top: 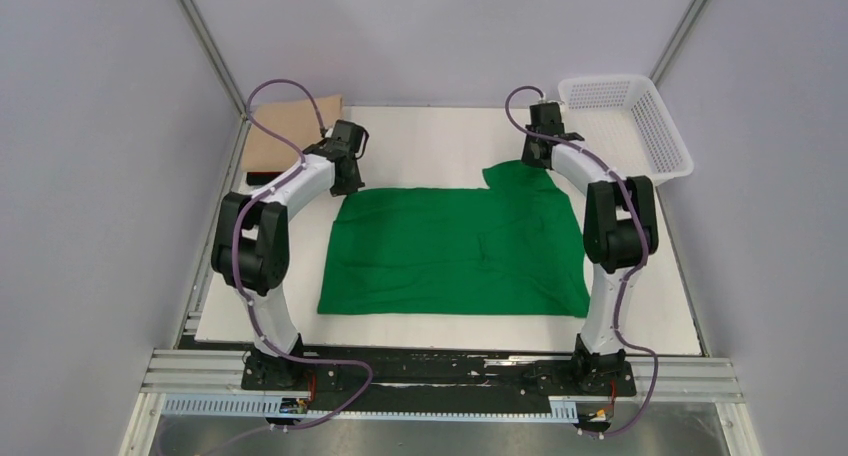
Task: Fold and stack the t-shirts
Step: Fold the other side of the tshirt into a rectangle
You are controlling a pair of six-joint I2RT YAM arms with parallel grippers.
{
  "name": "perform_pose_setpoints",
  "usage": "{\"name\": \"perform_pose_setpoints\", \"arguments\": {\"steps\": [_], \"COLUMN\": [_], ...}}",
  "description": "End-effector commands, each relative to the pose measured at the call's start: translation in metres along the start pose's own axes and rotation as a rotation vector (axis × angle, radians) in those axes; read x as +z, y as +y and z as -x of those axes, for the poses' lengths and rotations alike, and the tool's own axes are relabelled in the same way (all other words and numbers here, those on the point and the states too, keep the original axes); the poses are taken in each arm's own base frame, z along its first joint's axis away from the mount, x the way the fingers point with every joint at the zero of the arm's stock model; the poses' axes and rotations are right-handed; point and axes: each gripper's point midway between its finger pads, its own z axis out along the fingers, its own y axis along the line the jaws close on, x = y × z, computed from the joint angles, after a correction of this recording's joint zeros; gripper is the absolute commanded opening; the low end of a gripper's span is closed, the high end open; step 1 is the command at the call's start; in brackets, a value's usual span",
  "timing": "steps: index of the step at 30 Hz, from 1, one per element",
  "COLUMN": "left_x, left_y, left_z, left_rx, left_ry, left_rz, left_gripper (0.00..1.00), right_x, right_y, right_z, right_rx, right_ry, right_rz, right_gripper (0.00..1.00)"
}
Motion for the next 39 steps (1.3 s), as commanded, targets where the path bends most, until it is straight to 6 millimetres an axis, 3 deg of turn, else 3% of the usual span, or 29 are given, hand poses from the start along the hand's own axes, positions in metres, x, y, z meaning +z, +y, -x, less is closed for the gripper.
{"name": "perform_pose_setpoints", "arguments": {"steps": [1,12,21,29,35,39], "left_x": [-0.028,-0.069,-0.103,-0.102,-0.095,-0.091], "left_y": [-0.002,0.015,0.024,0.039,0.045,0.049], "left_z": [0.005,-0.023,-0.033,-0.061,-0.087,-0.106], "left_rx": [0.011,0.013,0.030,0.002,-0.016,-0.024], "left_ry": [-0.056,-0.085,-0.156,-0.123,-0.074,-0.022], "left_rz": [-0.045,-0.085,-0.156,-0.139,-0.146,-0.141], "left_gripper": [0.00,0.00,0.00,0.00,0.00,0.08], "right_x": [-0.060,-0.145,-0.209,-0.241,-0.260,-0.266], "right_y": [0.006,-0.031,-0.051,-0.077,-0.076,-0.074], "right_z": [0.023,-0.040,-0.073,-0.114,-0.139,-0.174], "right_rx": [0.007,0.066,0.138,0.198,0.249,0.290], "right_ry": [-0.096,-0.032,-0.002,0.107,0.200,0.351], "right_rz": [0.073,0.027,0.023,-0.073,-0.055,-0.069], "right_gripper": [0.00,0.00,0.00,0.00,0.03,0.10]}}
